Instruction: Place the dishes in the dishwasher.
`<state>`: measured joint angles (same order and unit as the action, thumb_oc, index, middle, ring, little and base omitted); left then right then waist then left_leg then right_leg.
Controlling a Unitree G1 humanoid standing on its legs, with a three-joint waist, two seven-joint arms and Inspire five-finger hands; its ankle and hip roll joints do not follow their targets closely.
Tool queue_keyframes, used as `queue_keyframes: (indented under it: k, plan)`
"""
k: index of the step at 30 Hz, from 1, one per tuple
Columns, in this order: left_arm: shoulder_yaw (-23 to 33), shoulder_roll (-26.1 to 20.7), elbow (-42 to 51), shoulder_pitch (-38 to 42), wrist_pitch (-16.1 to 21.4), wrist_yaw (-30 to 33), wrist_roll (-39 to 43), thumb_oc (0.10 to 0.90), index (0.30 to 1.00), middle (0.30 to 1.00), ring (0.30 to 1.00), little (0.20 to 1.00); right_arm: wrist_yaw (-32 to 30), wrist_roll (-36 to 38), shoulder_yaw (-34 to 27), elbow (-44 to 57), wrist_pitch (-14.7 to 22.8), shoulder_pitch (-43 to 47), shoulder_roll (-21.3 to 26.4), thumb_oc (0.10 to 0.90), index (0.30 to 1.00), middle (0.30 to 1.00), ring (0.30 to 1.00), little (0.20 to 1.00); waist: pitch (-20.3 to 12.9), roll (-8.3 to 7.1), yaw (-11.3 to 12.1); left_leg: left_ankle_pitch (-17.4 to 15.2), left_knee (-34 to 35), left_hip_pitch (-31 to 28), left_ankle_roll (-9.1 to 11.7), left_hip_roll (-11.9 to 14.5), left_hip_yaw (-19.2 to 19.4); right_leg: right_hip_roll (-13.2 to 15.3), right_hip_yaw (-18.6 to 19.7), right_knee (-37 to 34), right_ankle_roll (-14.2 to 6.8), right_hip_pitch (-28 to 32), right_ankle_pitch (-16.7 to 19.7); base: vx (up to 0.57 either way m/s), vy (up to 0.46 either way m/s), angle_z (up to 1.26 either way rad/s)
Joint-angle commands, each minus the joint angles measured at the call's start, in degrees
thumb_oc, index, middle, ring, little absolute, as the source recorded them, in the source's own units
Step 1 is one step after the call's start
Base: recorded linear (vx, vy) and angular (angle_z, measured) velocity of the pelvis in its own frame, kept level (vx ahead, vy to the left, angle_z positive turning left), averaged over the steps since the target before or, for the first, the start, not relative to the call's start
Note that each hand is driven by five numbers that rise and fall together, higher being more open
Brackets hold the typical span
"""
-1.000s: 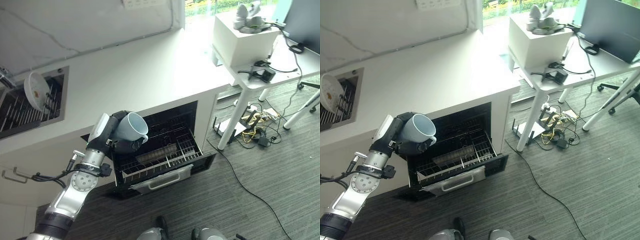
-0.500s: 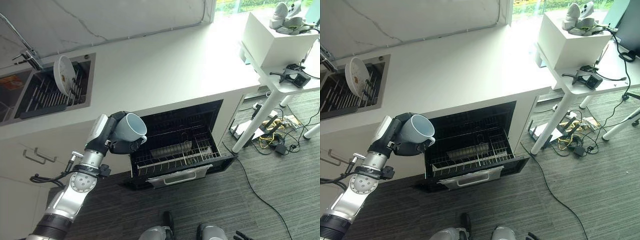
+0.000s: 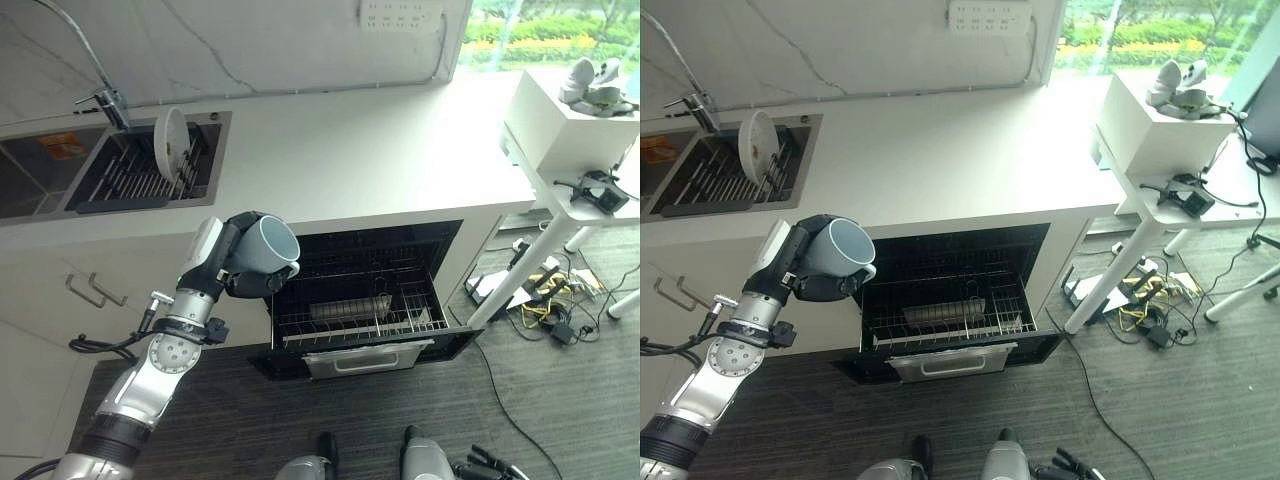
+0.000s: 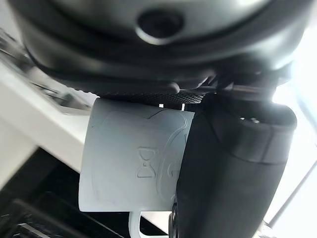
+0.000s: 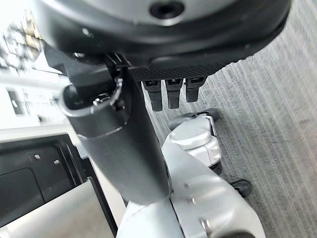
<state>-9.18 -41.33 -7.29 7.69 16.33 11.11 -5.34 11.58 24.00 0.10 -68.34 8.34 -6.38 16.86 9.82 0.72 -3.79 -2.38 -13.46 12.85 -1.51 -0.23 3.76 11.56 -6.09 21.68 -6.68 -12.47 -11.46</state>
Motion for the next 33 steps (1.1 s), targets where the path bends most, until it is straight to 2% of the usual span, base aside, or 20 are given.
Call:
queue_keyframes:
  k: [1, 4, 6, 8, 14, 15, 16, 18, 19, 20, 23, 24, 25, 26, 27, 31, 32, 33]
  plan:
    - [4.4, 0.5, 8.3, 5.8, 3.5, 3.7, 1.1, 0.400, 0.300, 0.300, 0.300, 0.300, 0.4, -1.6, 1.3, -0.5, 1.5, 0.3, 0.9, 0.800, 0.900, 0.900, 0.900, 0.900, -1.3, 1.09, -1.3, -10.9, -3.7, -4.9, 3.1, 5.5, 3.2, -2.6, -3.1, -4.5, -2.4, 3.3, 2.9, -0.01, -0.182, 0.61]
    - [5.0, 0.9, 9.5, 4.9, 2.9, 2.9, 1.5, 0.400, 0.300, 0.300, 0.300, 0.300, 0.3, -1.6, 0.9, -0.5, 1.6, 0.5, 2.3, 0.800, 0.900, 0.900, 0.900, 0.900, -1.1, 1.33, -0.8, -9.1, -3.7, -4.2, 4.4, 6.8, 3.0, -3.1, -3.9, -4.5, -1.1, 4.4, 1.4, -0.04, -0.121, 0.62]
    - [5.4, 0.7, 10.1, 4.8, 3.3, 2.5, 2.2, 0.400, 0.300, 0.300, 0.300, 0.300, 0.7, -0.4, 0.6, -0.6, 2.0, 0.7, 3.0, 0.800, 0.900, 0.900, 0.900, 0.900, -1.0, 1.87, -0.8, -7.9, -3.7, -3.7, 5.5, 8.4, 5.0, -2.5, -5.9, -4.5, -0.8, 5.0, 0.6, -0.09, -0.040, 0.01]
    - [6.0, 0.4, 10.2, 4.6, 4.1, 1.8, 3.1, 0.400, 0.300, 0.300, 0.300, 0.300, 0.6, 0.9, 0.1, 0.0, 2.0, 0.6, 3.3, 0.800, 0.900, 0.900, 0.900, 0.900, -1.2, 2.44, -1.4, -7.3, -3.7, -3.8, 6.2, 9.8, 7.1, -1.7, -7.0, -4.5, -0.9, 5.1, 0.4, -0.05, 0.052, 0.38]
    - [6.3, 0.4, 9.6, 4.3, 4.8, 1.5, 4.5, 0.400, 0.300, 0.300, 0.300, 0.300, 1.2, 2.7, 0.4, -0.2, 2.9, 1.0, 2.5, 0.800, 0.900, 0.900, 0.900, 0.900, -1.8, 3.09, -2.1, -8.2, -3.7, -5.3, 6.3, 10.2, 9.8, 0.5, -7.7, -4.5, -2.0, 5.3, 1.0, 0.01, 0.092, 0.07]
    - [6.0, 0.7, 9.2, 4.3, 5.4, 1.2, 4.9, 0.400, 0.300, 0.300, 0.300, 0.300, 3.8, 10.4, 0.0, 0.5, 0.7, 0.3, 1.5, 0.800, 0.900, 0.900, 0.900, 0.900, -2.1, 2.93, -2.4, -8.9, -3.7, -6.1, 6.2, 10.3, 10.2, 0.7, -7.8, -4.5, -2.4, 5.9, 0.9, 0.07, 0.074, -0.03]
    - [5.9, 0.9, 9.4, 4.3, 5.4, 1.2, 4.9, 0.400, 0.300, 0.300, 0.300, 0.300, 6.1, 14.5, -0.7, 1.3, -1.9, 0.0, 1.2, 0.800, 0.900, 0.900, 0.900, 0.900, -2.3, 2.82, -2.6, -9.0, -3.7, -6.2, 6.1, 10.3, 10.3, 0.8, -7.7, -4.5, -2.5, 5.9, 0.9, 0.05, 0.050, 0.06]
    - [5.8, 1.4, 9.3, 4.7, 5.6, 1.7, 5.1, 0.400, 0.300, 0.300, 0.300, 0.300, 8.5, 18.0, -1.9, 2.9, -4.8, -1.1, 0.5, 0.800, 0.900, 0.900, 0.900, 0.900, -2.6, 2.40, -3.1, -9.5, -3.7, -6.7, 5.8, 10.2, 10.7, 1.0, -7.6, -4.5, -2.7, 6.0, 1.0, 0.03, 0.025, 0.06]
    - [5.6, 1.8, 8.7, 5.2, 6.0, 2.3, 5.4, 0.400, 0.300, 0.300, 0.300, 0.300, 8.2, 19.1, -2.4, 3.6, -4.5, -1.9, 0.1, 0.800, 0.900, 0.900, 0.900, 0.900, -2.8, 1.99, -3.4, -9.9, -3.7, -7.1, 5.5, 10.0, 11.1, 1.1, -7.4, -4.5, -2.9, 6.0, 1.1, 0.06, 0.002, -0.01]
    - [5.3, 2.6, 8.6, 5.7, 6.0, 2.0, 7.2, 0.400, 0.300, 0.300, 0.300, 0.300, 6.7, 21.0, -3.7, 4.7, -2.3, -2.7, 0.0, 0.800, 0.900, 0.900, 0.900, 0.900, -3.2, 1.33, -3.9, -10.3, -3.7, -7.5, 5.1, 9.9, 11.5, 1.2, -7.1, -4.5, -3.3, 6.0, 1.3, 0.03, -0.017, -0.04]
    - [5.2, 3.4, 8.9, 5.7, 6.6, 2.2, 8.2, 0.400, 0.300, 0.300, 0.300, 0.300, 4.3, 21.6, -5.1, 7.0, 0.2, -3.5, 0.1, 0.800, 0.900, 0.900, 0.900, 0.900, -3.4, 0.76, -4.3, -10.7, -3.7, -8.1, 4.8, 9.8, 12.4, 1.4, -6.9, -4.5, -3.6, 5.8, 1.6, 0.01, -0.019, -0.13]
    - [5.2, 3.9, 9.0, 5.7, 6.7, 2.3, 9.1, 0.400, 0.300, 0.300, 0.300, 0.300, 1.7, 20.6, -5.9, 9.1, 1.8, -4.0, 0.1, 0.800, 0.900, 0.900, 0.900, 0.900, -3.4, 0.47, -4.8, -10.9, -3.7, -8.4, 4.6, 9.8, 13.0, 1.6, -6.7, -4.5, -3.8, 5.6, 1.9, 0.00, -0.016, -0.27]
    - [5.3, 4.3, 8.9, 5.5, 7.1, 2.3, 10.4, 0.400, 0.300, 0.300, 0.300, 0.300, -1.5, 20.0, -6.5, 10.5, 5.1, -4.3, 0.1, 0.800, 0.900, 0.900, 0.900, 0.900, -3.4, 0.31, -5.0, -11.0, -3.7, -8.6, 4.5, 9.8, 13.5, 1.7, -6.5, -4.5, -4.0, 5.4, 2.1, -0.01, -0.009, -0.31]
    - [5.2, 5.1, 9.6, 5.5, 6.1, 3.1, 11.1, 0.400, 0.300, 0.300, 0.300, 0.300, -7.0, 19.3, -7.4, 14.4, 7.7, -4.9, 0.1, 0.800, 0.900, 0.900, 0.900, 0.900, -3.4, 0.04, -5.6, -11.2, -3.7, -8.9, 4.3, 9.8, 14.1, 1.8, -6.2, -4.5, -4.2, 5.0, 2.4, -0.01, -0.003, -0.39]
    - [5.2, 5.7, 9.8, 5.5, 5.9, 3.7, 11.9, 0.400, 0.300, 0.300, 0.300, 0.300, -9.1, 20.0, -8.2, 16.9, 9.4, -5.4, 0.1, 0.800, 0.900, 0.900, 0.900, 0.900, -3.3, -0.17, -6.1, -11.3, -3.7, -9.1, 4.2, 9.8, 14.5, 1.8, -5.8, -4.5, -4.4, 4.8, 2.7, -0.02, 0.001, -0.42]
    - [6.0, 7.9, 8.9, 4.0, 6.0, 6.4, 14.1, 0.400, 0.300, 0.300, 0.300, 0.300, -14.7, 16.5, -10.9, 30.8, 10.2, -8.1, -1.5, 0.800, 0.900, 0.900, 0.900, 0.900, -3.3, -0.73, -8.5, -12.0, -3.7, -10.3, 3.1, 9.2, 16.5, 1.6, -3.4, -4.5, -4.7, 3.8, 3.5, -0.01, 0.027, -0.63]
    - [6.5, 9.5, 7.5, 3.3, 7.4, 6.7, 16.9, 0.400, 0.300, 0.300, 0.300, 0.300, -17.0, 13.8, -11.7, 36.7, 12.8, -9.5, -1.9, 0.800, 0.900, 0.900, 0.900, 0.900, -3.3, -1.07, -9.7, -12.4, -3.7, -11.1, 2.5, 8.7, 17.5, 1.2, -1.8, -4.5, -4.9, 3.4, 4.0, 0.00, 0.046, -0.77]
    - [6.6, 10.2, 7.2, 3.0, 7.7, 6.8, 17.4, 0.400, 0.300, 0.300, 0.300, 0.300, -17.9, 13.0, -12.0, 39.7, 13.7, -10.1, -1.9, 0.800, 0.900, 0.900, 0.900, 0.900, -3.3, -1.28, -10.2, -12.5, -3.7, -11.5, 2.3, 8.5, 17.9, 1.2, -1.1, -4.5, -4.9, 3.2, 4.2, 0.01, 0.052, -0.88]
